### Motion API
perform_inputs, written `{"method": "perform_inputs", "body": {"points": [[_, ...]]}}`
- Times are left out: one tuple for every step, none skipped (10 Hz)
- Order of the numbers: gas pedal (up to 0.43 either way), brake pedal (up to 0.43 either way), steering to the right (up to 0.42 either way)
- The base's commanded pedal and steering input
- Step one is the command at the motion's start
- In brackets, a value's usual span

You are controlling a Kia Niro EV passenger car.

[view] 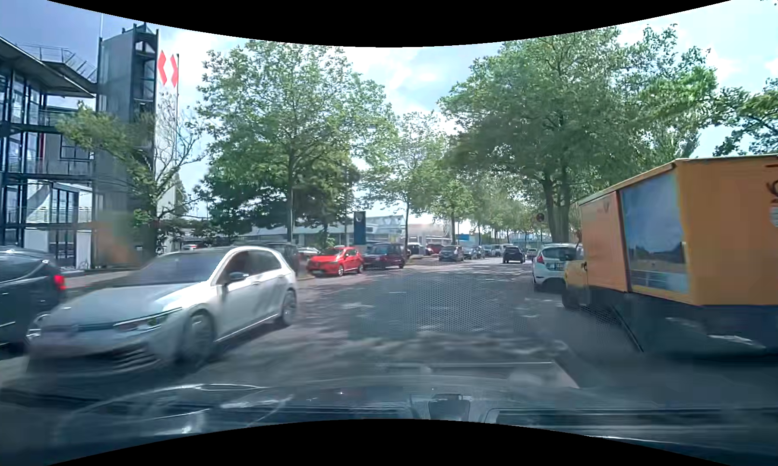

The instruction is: Follow the waypoints while adhering to traffic rules and regulations

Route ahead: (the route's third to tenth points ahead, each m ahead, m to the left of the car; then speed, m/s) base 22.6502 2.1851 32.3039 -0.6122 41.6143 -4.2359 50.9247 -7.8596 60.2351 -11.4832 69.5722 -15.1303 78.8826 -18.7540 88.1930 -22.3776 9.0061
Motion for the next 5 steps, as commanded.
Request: {"method": "perform_inputs", "body": {"points": [[0.118,0.0,0.064],[0.118,0.0,0.067],[0.118,0.0,0.067],[0.118,0.0,0.068],[0.11,0.0,0.069]]}}
